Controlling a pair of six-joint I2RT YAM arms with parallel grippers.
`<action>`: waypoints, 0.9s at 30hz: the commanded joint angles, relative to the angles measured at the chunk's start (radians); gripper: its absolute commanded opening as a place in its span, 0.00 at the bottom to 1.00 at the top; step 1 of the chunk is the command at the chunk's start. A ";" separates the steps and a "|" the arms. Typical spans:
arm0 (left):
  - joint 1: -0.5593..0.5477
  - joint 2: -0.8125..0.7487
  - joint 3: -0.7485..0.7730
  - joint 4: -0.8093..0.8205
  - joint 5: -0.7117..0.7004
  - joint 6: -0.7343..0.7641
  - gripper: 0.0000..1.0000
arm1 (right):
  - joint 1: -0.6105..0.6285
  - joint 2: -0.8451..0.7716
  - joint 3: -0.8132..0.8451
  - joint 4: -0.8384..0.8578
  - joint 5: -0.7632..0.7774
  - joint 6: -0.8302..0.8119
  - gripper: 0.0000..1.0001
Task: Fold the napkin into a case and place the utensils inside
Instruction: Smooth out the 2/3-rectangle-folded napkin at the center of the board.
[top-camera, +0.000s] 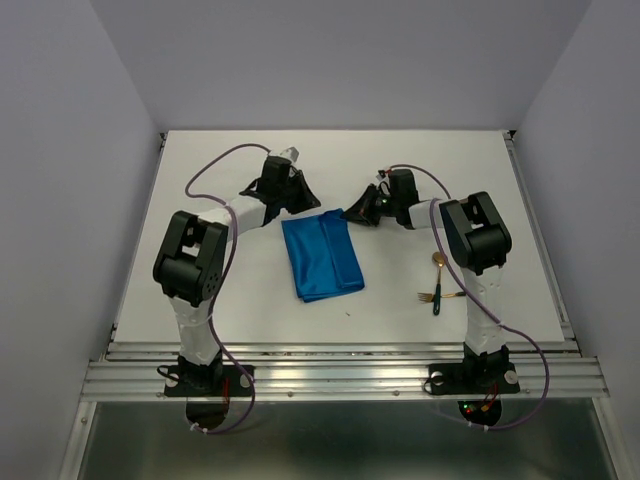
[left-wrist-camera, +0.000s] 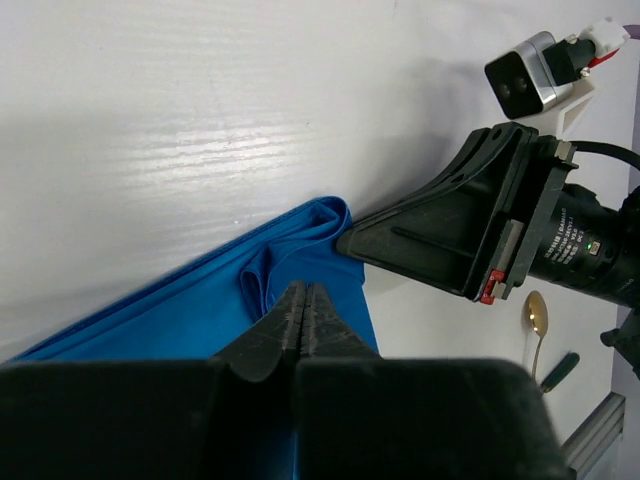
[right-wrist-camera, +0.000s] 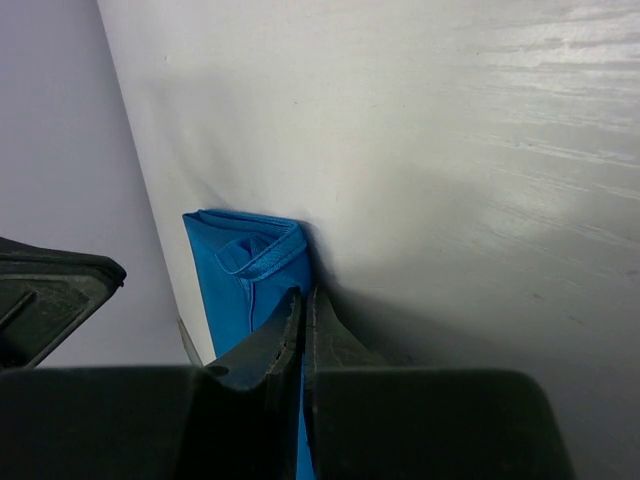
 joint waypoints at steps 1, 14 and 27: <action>-0.028 0.002 0.071 -0.007 0.030 0.019 0.00 | 0.013 0.002 -0.015 -0.100 0.095 -0.055 0.01; -0.048 0.172 0.157 0.007 0.107 0.014 0.00 | 0.013 -0.004 -0.007 -0.120 0.102 -0.064 0.01; -0.033 0.203 0.122 0.026 0.066 0.000 0.00 | 0.013 -0.024 -0.004 -0.160 0.134 -0.109 0.07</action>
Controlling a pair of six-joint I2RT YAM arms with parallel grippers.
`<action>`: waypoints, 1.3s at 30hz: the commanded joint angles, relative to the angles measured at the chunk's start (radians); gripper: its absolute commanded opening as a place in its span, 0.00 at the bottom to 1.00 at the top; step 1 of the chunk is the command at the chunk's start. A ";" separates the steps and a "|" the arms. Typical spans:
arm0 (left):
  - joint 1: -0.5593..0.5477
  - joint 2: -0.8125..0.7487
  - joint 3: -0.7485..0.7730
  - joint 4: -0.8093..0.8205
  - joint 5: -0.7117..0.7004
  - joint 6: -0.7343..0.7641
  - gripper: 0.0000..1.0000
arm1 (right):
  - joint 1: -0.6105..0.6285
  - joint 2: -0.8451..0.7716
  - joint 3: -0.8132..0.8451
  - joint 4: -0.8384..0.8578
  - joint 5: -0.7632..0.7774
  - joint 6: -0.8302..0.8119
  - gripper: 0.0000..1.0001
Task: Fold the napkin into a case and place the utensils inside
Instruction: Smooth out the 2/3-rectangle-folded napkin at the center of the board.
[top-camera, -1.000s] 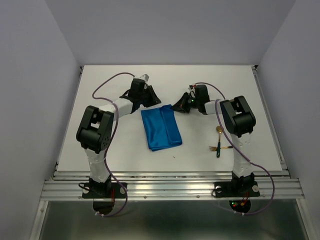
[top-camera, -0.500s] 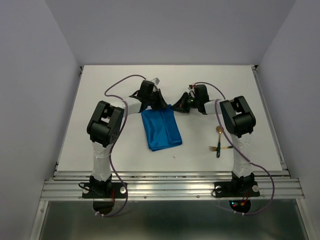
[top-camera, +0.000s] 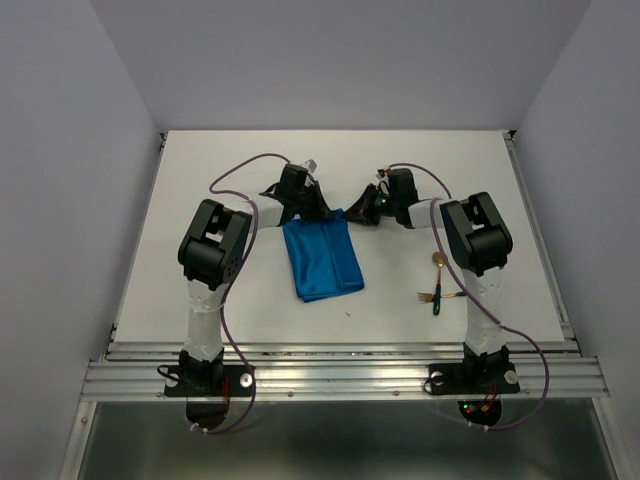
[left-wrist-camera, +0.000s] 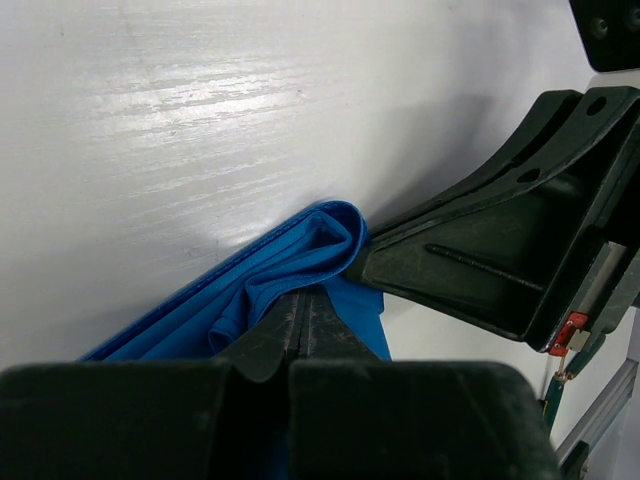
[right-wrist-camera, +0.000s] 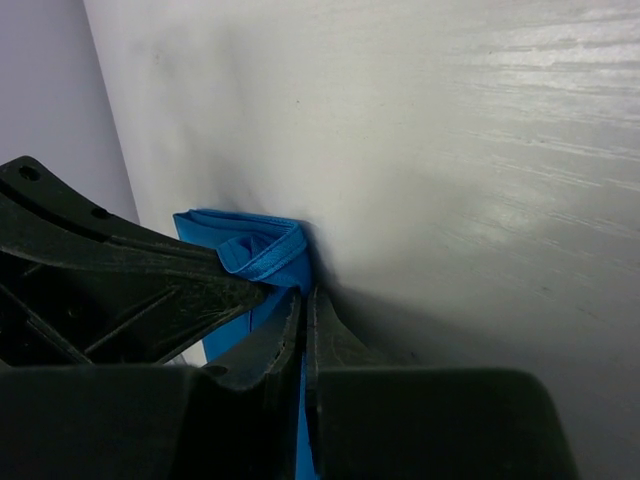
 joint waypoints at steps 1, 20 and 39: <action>0.014 -0.001 0.001 0.018 -0.009 0.003 0.00 | 0.009 -0.026 -0.006 -0.139 0.115 -0.082 0.17; 0.018 -0.025 -0.063 0.060 0.049 0.000 0.00 | 0.071 -0.293 0.003 -0.357 0.328 -0.274 0.08; 0.023 -0.042 -0.059 0.046 0.081 0.023 0.00 | 0.080 0.018 0.234 -0.285 0.221 -0.127 0.01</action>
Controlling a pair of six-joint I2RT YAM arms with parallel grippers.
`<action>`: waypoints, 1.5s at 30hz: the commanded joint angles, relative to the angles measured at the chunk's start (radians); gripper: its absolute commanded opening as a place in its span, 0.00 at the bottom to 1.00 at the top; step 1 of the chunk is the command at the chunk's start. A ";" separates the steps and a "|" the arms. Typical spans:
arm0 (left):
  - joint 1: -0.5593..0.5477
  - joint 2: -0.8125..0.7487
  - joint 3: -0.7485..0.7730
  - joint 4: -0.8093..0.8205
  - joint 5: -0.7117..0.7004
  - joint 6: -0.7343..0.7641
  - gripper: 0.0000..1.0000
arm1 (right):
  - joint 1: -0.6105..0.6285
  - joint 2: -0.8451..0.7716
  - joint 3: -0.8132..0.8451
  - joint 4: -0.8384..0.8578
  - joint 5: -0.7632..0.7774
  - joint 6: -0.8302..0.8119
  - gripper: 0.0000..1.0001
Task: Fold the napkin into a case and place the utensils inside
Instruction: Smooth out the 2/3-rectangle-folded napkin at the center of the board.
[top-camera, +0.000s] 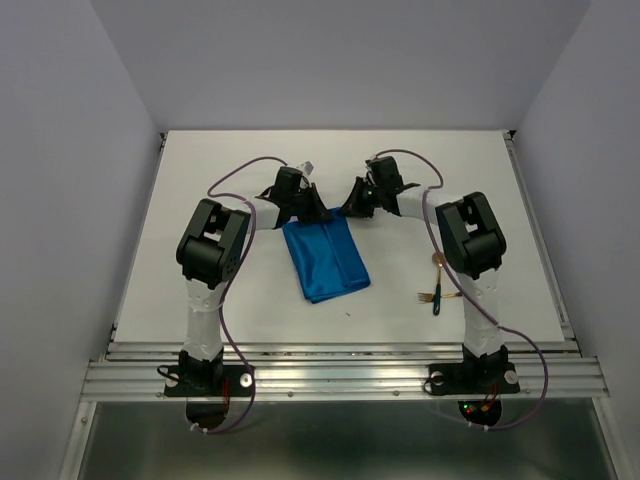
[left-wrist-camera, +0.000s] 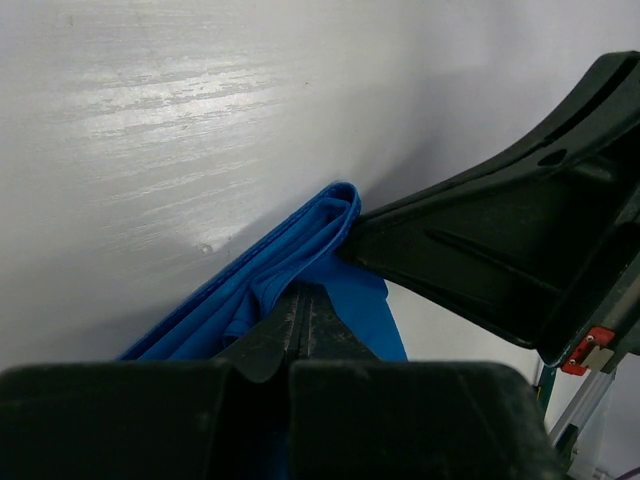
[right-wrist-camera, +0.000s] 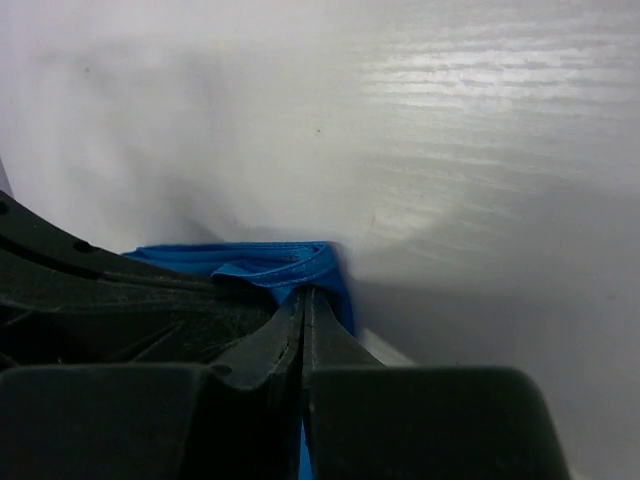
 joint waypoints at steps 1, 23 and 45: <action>0.003 -0.048 -0.011 -0.031 0.017 0.028 0.00 | -0.002 0.055 0.058 0.034 0.017 0.025 0.01; 0.003 -0.068 -0.015 -0.047 0.014 0.041 0.00 | 0.007 -0.002 0.069 0.043 0.012 0.030 0.01; 0.003 -0.077 -0.017 -0.054 0.023 0.052 0.00 | 0.046 -0.054 0.089 0.040 0.052 0.014 0.01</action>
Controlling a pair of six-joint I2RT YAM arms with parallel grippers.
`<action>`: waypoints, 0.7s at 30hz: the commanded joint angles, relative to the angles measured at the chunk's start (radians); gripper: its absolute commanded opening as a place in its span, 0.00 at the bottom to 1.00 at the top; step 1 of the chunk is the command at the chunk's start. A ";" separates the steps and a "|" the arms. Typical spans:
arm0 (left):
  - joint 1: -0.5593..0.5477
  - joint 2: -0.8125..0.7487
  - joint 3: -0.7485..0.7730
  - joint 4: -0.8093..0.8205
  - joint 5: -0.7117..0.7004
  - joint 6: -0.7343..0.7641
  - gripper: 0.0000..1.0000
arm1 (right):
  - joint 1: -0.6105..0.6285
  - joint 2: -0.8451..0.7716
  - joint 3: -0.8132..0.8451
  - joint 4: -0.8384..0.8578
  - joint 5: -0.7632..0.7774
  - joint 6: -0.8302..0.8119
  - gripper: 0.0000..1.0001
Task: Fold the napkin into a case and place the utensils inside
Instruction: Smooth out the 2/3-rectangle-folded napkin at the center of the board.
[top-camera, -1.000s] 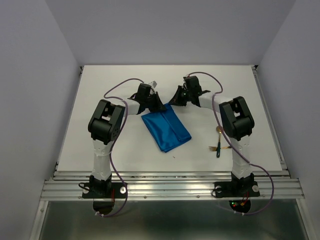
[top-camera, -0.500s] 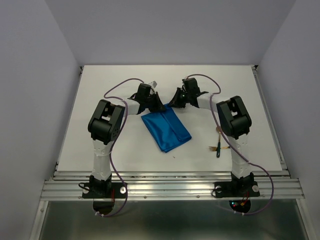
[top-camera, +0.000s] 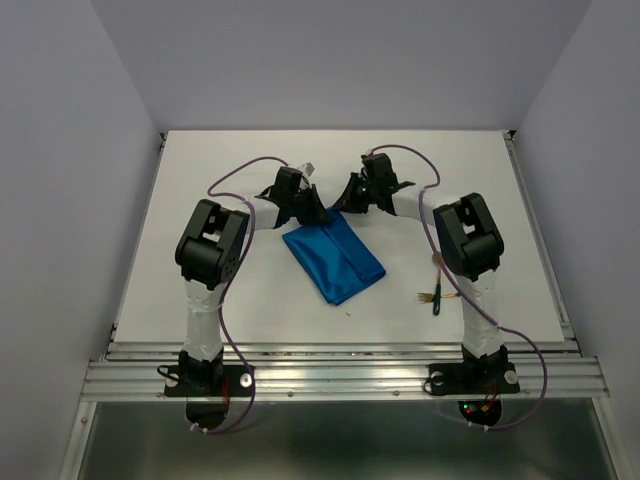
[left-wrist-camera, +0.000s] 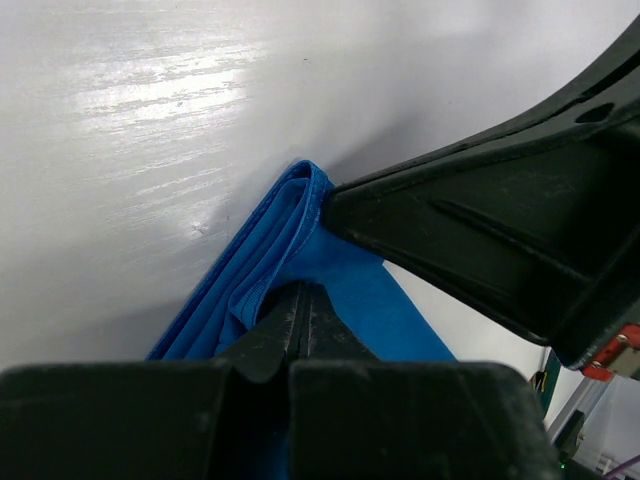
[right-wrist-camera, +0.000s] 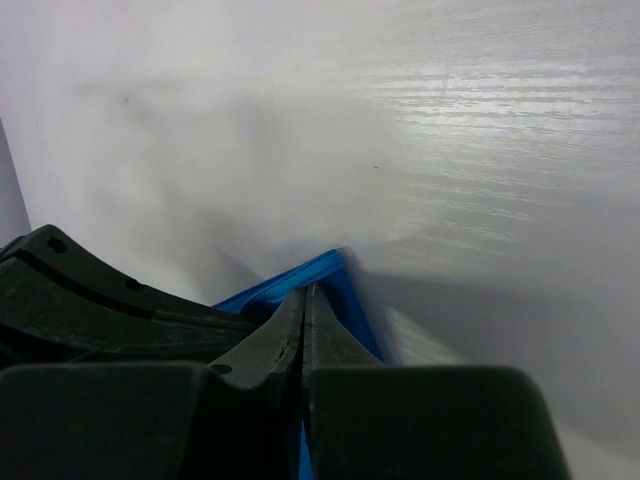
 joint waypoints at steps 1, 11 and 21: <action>0.005 -0.065 -0.018 -0.016 0.012 0.025 0.00 | 0.024 -0.067 0.044 0.016 0.014 -0.014 0.01; 0.006 -0.070 -0.021 -0.017 0.012 0.027 0.00 | 0.033 -0.012 0.031 0.019 0.012 -0.007 0.01; 0.011 -0.182 -0.022 -0.032 0.027 0.037 0.00 | 0.033 0.037 0.004 0.016 0.035 -0.013 0.01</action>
